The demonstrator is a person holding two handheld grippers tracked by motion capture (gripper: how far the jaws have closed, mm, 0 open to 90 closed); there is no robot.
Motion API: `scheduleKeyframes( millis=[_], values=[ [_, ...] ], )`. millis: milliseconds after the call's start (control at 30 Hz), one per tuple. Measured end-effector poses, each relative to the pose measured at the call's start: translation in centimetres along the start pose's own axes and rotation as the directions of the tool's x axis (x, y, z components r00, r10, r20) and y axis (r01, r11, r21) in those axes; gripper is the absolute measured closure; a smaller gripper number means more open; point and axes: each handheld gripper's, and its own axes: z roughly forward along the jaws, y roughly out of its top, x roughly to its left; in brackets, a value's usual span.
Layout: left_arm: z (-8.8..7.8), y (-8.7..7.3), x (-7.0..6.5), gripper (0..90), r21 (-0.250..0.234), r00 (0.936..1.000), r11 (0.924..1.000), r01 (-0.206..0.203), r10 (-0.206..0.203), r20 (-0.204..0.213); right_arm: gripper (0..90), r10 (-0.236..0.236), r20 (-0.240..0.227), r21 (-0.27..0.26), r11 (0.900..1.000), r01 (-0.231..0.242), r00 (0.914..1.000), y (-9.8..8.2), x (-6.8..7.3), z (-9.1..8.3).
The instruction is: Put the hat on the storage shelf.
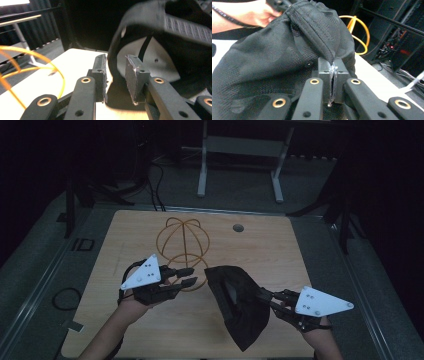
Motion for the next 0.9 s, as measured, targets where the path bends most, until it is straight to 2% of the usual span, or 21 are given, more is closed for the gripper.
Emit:
scheduleKeyframes(
  millis=[233,400,500,533,567,633,700,867,900],
  values=[
    [-1.8,-2.6,0.1,67.9,0.026,0.9976,0.9996,0.010,-0.008,-0.068,87.9,0.052,0.072,-0.022,0.998,-0.050,0.9961,0.2,-1.5,-1.2],
    [-3.2,-5.0,0.1,67.9,0.034,0.9926,0.9990,0.028,-0.023,-0.119,87.8,0.079,0.119,-0.032,0.997,-0.076,0.9897,0.4,-2.5,-1.6],
    [-3.9,-6.2,0.1,67.7,0.046,0.9871,0.9984,0.032,-0.025,-0.158,87.9,0.096,0.156,-0.041,0.995,-0.091,0.9831,0.7,-3.2,-1.8],
    [-4.3,-6.8,0.0,66.1,0.048,0.9822,0.9984,0.030,-0.021,-0.187,87.9,0.098,0.165,-0.044,0.995,-0.092,0.9814,0.8,-3.5,-1.8],
    [-4.3,-6.8,0.0,65.4,0.048,0.9822,0.9984,0.030,-0.021,-0.187,87.9,0.098,0.165,-0.044,0.995,-0.092,0.9814,0.8,-3.5,-1.8],
    [-5.0,-8.0,0.0,63.5,0.053,0.9741,0.9980,0.034,-0.021,-0.225,87.9,0.111,0.190,-0.049,0.993,-0.104,0.9754,1.2,-4.3,-1.8],
    [-5.5,-8.9,0.1,63.5,0.053,0.9705,0.9971,0.054,-0.040,-0.238,87.9,0.116,0.210,-0.047,0.993,-0.108,0.9707,1.5,-4.8,-1.6],
    [-6.6,-11.3,0.1,60.7,0.045,0.9548,0.9933,0.107,-0.090,-0.283,87.9,0.131,0.252,-0.046,0.991,-0.123,0.9589,2.2,-6.2,-0.9],
    [-6.8,-11.8,0.1,60.7,0.039,0.9538,0.9922,0.119,-0.103,-0.282,87.9,0.137,0.258,-0.049,0.990,-0.129,0.9562,2.3,-6.5,-0.8]
  ],
)
